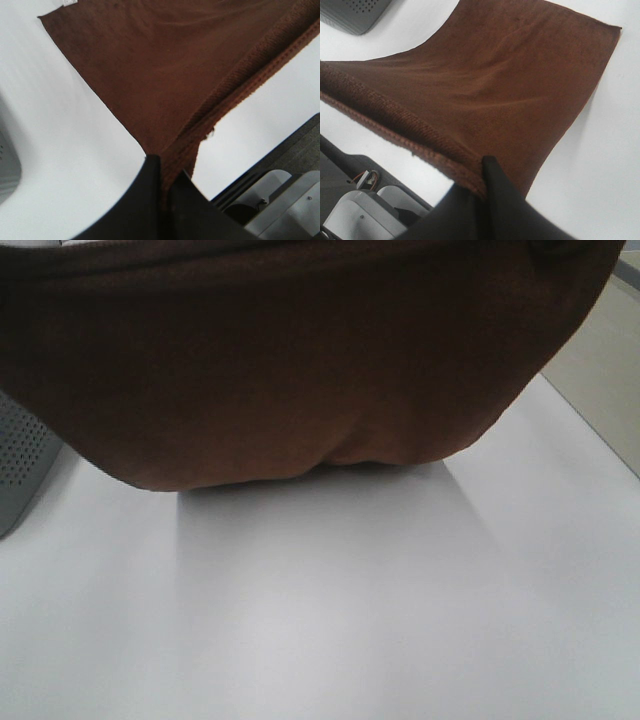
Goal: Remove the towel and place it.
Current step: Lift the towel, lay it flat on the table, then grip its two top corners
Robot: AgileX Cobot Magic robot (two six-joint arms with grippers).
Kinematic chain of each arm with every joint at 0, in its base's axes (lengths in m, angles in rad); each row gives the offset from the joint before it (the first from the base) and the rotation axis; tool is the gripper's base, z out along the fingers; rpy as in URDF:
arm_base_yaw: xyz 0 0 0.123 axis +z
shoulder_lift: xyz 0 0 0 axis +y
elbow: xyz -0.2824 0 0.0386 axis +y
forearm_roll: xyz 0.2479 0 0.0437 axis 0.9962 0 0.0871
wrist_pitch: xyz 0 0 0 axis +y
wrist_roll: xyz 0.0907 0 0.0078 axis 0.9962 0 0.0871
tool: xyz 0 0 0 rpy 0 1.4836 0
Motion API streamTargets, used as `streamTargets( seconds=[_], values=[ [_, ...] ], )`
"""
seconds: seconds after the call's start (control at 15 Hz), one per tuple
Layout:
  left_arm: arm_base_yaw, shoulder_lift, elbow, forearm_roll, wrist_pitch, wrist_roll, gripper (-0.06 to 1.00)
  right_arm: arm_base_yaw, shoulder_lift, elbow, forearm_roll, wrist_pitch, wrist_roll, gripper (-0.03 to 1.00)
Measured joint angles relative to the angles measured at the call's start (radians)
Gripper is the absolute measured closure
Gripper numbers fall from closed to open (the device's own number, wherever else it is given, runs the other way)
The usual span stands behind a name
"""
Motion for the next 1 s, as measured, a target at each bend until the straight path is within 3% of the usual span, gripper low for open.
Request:
streamTargets(
  seconds=[0.27,0.53,1.0],
  values=[
    [0.0,-0.094,0.125,-0.054,-0.008,0.003,0.94,0.003,-0.082,0.147,0.01,0.0,-0.001,0.96],
    [0.003,-0.126,0.264,-0.16,0.006,0.022,0.94,0.003,-0.159,0.297,0.026,-0.001,0.0,0.96],
    [0.008,-0.126,0.542,-0.234,0.006,0.029,0.94,-0.005,-0.205,0.612,0.166,-0.003,0.0,0.96]
  ],
)
